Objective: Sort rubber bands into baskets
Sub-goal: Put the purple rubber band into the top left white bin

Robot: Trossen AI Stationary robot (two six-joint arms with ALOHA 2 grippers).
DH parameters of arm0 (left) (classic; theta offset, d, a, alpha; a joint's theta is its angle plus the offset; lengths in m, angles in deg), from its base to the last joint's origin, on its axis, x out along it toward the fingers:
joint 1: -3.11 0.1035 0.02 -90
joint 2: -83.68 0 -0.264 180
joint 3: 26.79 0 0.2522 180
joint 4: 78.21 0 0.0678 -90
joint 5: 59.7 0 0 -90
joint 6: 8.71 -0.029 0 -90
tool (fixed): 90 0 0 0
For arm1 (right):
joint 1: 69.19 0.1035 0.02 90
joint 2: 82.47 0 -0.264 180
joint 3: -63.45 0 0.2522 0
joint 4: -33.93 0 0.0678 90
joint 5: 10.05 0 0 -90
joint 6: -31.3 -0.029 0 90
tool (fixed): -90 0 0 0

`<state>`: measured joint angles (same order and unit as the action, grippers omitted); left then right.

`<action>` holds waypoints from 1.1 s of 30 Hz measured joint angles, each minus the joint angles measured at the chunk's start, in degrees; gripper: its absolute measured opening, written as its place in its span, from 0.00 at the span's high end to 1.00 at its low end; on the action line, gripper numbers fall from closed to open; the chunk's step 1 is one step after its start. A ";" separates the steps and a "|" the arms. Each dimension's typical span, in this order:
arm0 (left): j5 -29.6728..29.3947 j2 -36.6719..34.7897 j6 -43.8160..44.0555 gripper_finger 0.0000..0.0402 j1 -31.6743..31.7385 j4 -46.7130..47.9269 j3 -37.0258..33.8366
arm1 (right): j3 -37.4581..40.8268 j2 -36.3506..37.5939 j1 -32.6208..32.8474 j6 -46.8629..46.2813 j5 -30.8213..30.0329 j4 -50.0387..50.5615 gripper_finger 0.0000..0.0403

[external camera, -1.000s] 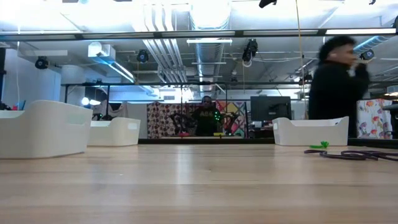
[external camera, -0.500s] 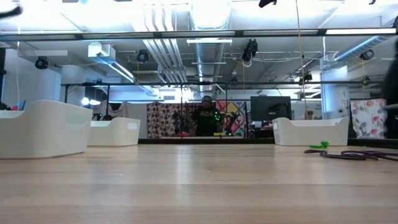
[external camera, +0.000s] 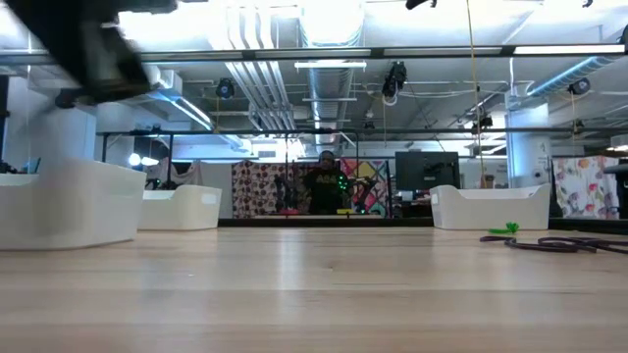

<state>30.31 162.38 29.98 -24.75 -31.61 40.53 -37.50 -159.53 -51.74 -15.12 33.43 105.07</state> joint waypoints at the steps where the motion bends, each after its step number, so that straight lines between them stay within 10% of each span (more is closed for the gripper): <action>1: 0.00 0.00 -2.70 1.00 1.54 0.11 0.84 | 0.00 0.00 0.00 -0.01 0.00 -0.17 0.56; 9: 0.71 0.15 -20.99 1.00 16.14 10.91 8.65 | 0.00 0.00 0.02 0.96 0.04 -0.80 0.56; 17: -1.04 -0.11 -31.95 1.00 44.20 26.21 20.91 | 0.00 0.00 0.02 9.28 4.92 -0.62 0.56; 26: -5.27 5.42 -30.23 1.00 75.26 33.10 21.68 | 0.00 0.42 2.65 7.39 11.03 14.14 0.56; 33: -5.49 13.91 -29.68 1.00 84.54 29.24 22.62 | 0.00 0.46 3.93 -1.01 10.98 26.85 0.56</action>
<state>24.83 176.29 0.30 59.79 -2.37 63.15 -37.50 -159.07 -47.80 -16.13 44.41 131.92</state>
